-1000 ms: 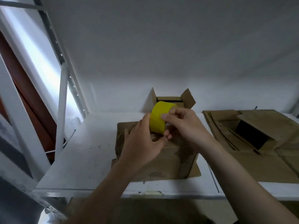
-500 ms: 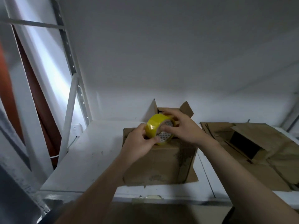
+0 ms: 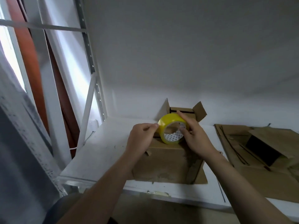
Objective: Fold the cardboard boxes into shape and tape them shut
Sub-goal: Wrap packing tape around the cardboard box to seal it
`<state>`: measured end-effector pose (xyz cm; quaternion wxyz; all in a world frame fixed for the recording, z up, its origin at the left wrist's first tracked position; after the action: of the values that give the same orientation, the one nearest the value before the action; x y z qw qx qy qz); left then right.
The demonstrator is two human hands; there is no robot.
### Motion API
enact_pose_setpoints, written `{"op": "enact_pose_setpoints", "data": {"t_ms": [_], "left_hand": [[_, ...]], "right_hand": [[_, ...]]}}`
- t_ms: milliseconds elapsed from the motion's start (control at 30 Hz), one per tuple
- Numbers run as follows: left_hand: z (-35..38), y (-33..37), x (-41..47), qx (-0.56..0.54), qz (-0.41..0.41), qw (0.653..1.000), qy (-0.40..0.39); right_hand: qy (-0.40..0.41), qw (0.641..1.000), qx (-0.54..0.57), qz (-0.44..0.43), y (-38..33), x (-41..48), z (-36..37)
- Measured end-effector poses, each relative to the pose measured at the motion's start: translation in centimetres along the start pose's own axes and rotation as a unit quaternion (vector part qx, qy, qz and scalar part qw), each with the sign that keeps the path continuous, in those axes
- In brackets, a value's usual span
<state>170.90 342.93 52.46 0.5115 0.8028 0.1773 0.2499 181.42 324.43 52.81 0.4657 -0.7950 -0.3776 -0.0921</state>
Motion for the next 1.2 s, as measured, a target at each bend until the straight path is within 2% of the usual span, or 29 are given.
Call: {"op": "enact_pose_setpoints", "data": {"t_ms": [100,467,533,667,767,967,1200], "left_hand": [[-0.6,0.4,0.0,0.02,-0.019,0.999,0.022],[-0.7,-0.2,-0.2,-0.054,-0.125,0.99,-0.04],[-0.3,-0.2,-0.1,-0.039,-0.141,0.988,-0.054],[0.6,0.5,-0.4,0.027,-0.094,0.99,-0.106],[0.1,1.3,0.2,0.033,-0.039,0.994,-0.095],[-0.9,-0.6,1.4,-0.041,-0.088,0.99,-0.107],[-0.2,-0.6,2.3,-0.018,-0.108,0.986,-0.126]], "right_hand": [[0.008,1.0,-0.006,-0.013,-0.4,-0.2,0.1],[0.036,0.996,-0.071,-0.047,-1.9,-0.9,0.3],[0.034,0.995,-0.076,-0.048,-2.2,-0.9,0.4],[-0.001,0.998,-0.057,-0.041,-2.2,-0.8,0.8],[-0.037,0.998,-0.043,-0.016,-1.9,-0.6,1.0],[-0.061,0.996,-0.066,-0.001,-3.1,1.6,1.3],[-0.09,0.986,-0.139,-0.012,-4.0,4.1,0.3]]}}
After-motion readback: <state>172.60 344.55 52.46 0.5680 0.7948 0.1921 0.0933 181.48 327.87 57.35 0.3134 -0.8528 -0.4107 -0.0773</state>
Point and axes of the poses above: each hand's wrist, its own x-axis towards the middle knuckle, its own z-axis out of the palm, y = z × x, the point moved 9 cm from there along x, towards the middle knuckle, and after that the axes turned 1 degree about y, right-handed, at the moved point
